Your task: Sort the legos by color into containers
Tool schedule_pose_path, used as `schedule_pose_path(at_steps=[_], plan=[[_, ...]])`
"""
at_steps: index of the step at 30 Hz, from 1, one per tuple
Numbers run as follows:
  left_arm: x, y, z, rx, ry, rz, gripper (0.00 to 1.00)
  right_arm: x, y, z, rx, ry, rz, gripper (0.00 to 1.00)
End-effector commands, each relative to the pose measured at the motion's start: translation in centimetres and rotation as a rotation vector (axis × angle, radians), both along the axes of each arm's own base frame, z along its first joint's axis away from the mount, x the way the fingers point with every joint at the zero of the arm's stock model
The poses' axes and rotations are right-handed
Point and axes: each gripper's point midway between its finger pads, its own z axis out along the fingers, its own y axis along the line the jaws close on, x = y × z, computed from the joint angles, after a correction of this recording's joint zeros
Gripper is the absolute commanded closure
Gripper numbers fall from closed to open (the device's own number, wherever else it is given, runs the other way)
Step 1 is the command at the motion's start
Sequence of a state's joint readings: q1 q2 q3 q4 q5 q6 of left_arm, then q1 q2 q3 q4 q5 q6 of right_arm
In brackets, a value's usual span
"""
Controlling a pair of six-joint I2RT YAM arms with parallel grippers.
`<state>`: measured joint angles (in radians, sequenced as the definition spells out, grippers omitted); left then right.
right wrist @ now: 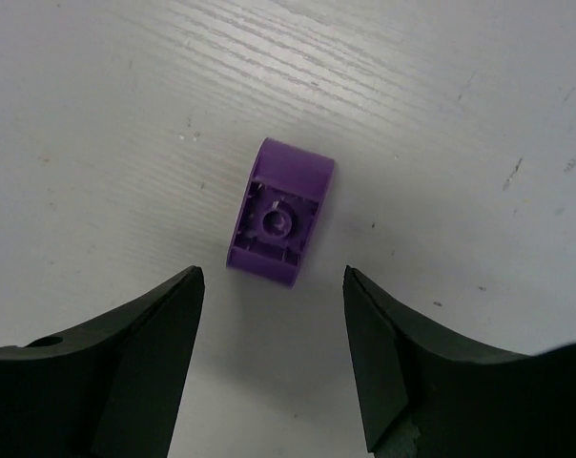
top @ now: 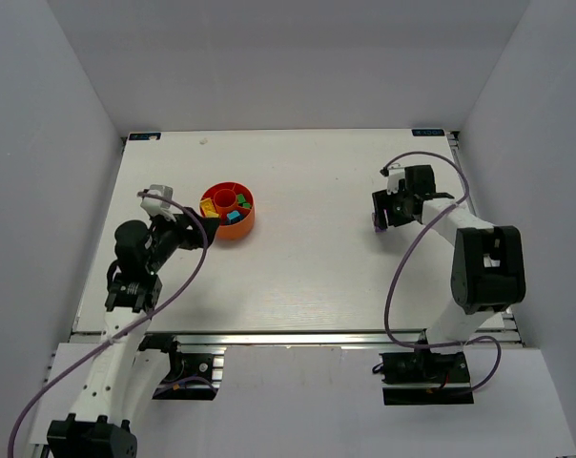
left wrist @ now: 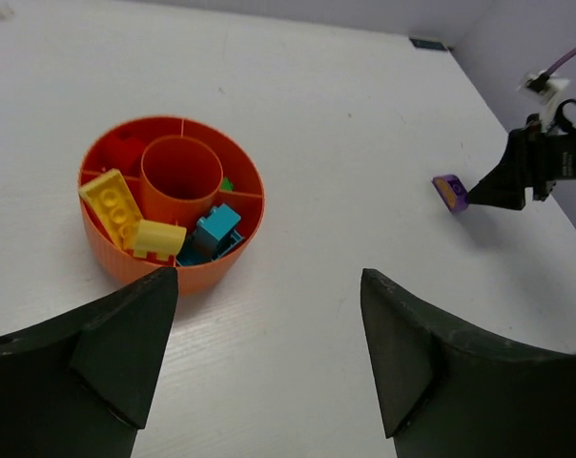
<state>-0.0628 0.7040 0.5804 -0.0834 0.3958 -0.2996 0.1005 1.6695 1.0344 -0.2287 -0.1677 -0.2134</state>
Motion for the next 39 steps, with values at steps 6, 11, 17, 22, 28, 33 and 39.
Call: schedule_pose_path(at_steps=[6,11,17,22,28,33,39], plan=[[-0.6,1.2,1.6,0.034,-0.079,0.066,0.13,3.6,0.5,-0.4,-0.04,-0.007,-0.025,0.36],[-0.9,1.0,2.0,0.032,-0.108,0.053,0.13,3.4,0.7,-1.5,-0.051,0.003,-0.027,0.36],[-1.2,0.4,2.0,0.03,-0.132,0.022,0.13,3.4,0.5,-2.8,-0.071,0.027,-0.043,0.36],[-1.1,0.3,1.7,0.03,-0.132,0.016,0.13,3.7,0.2,-3.2,-0.081,0.034,-0.056,0.38],[-1.4,-0.4,1.9,0.017,-0.142,-0.024,0.13,3.3,0.3,-4.0,-0.072,0.063,-0.055,0.61],[-1.9,-1.6,2.5,-0.021,-0.169,-0.09,0.12,3.0,0.9,-3.6,-0.043,0.064,-0.034,0.83],[-2.5,-3.6,2.6,-0.142,-0.112,-0.189,0.13,1.7,2.7,-0.5,0.034,-0.007,0.091,1.0]])
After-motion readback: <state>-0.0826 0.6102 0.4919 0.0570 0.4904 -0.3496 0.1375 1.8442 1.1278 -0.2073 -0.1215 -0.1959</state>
